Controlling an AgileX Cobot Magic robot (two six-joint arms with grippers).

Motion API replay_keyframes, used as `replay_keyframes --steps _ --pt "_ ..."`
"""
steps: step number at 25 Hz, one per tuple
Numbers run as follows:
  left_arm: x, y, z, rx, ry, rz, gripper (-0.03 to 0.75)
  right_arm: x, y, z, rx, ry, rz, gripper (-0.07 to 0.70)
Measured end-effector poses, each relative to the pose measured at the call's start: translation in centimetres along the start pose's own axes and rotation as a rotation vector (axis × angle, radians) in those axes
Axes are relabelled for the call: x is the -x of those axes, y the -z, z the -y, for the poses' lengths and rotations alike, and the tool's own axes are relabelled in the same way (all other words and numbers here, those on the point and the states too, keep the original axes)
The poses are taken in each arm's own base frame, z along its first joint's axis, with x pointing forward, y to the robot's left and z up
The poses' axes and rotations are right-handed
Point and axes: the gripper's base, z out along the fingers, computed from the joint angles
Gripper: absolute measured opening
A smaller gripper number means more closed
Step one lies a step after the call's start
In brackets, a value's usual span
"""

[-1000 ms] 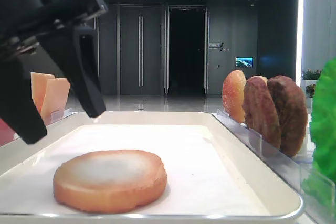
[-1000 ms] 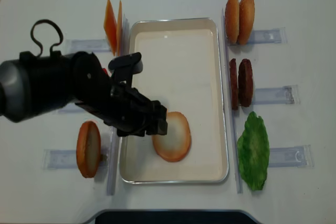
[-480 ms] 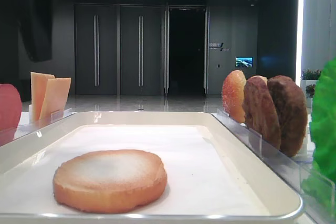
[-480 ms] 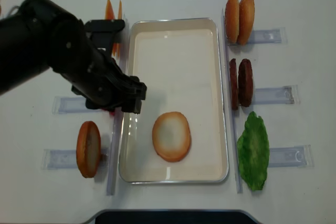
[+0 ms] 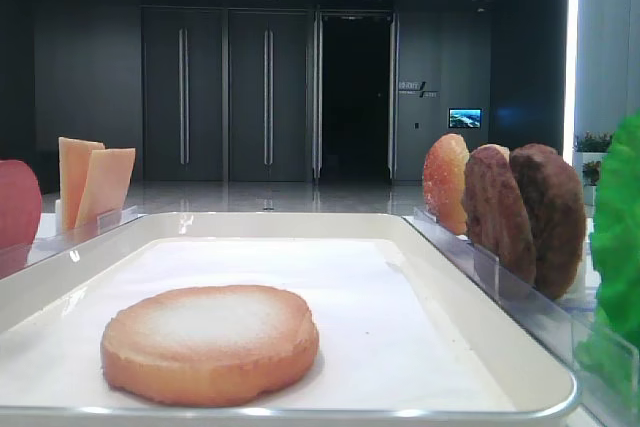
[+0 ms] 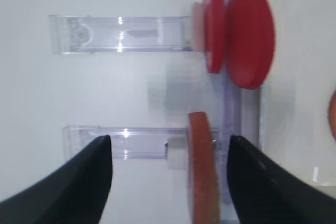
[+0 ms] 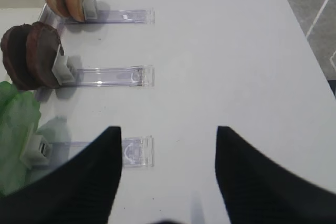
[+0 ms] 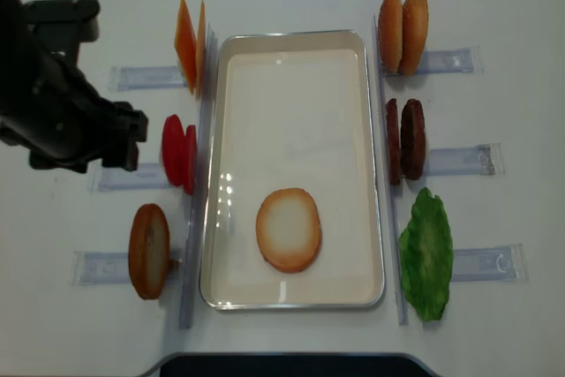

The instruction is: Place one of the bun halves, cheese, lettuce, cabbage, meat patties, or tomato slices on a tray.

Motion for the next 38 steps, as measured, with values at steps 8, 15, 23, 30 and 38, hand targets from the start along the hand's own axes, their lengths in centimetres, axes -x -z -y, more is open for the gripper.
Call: replay_keyframes --steps 8,15,23,30,38 --pt "-0.8 1.4 -4.5 0.142 0.097 -0.037 0.519 0.0 0.0 0.0 0.000 0.000 0.000 0.408" --pt "-1.2 1.9 -5.1 0.148 0.097 -0.034 0.518 0.0 0.0 0.0 0.000 0.000 0.000 0.408" --pt "-5.0 1.3 -5.4 0.112 0.099 -0.011 0.518 0.0 0.0 0.0 0.000 0.000 0.000 0.408" --pt "-9.2 1.9 -6.2 0.080 0.115 0.070 0.517 0.0 0.0 0.0 0.000 0.000 0.000 0.408" --pt "-14.0 2.7 -6.2 -0.057 0.035 0.236 0.517 0.0 0.0 0.0 0.000 0.000 0.000 0.408"
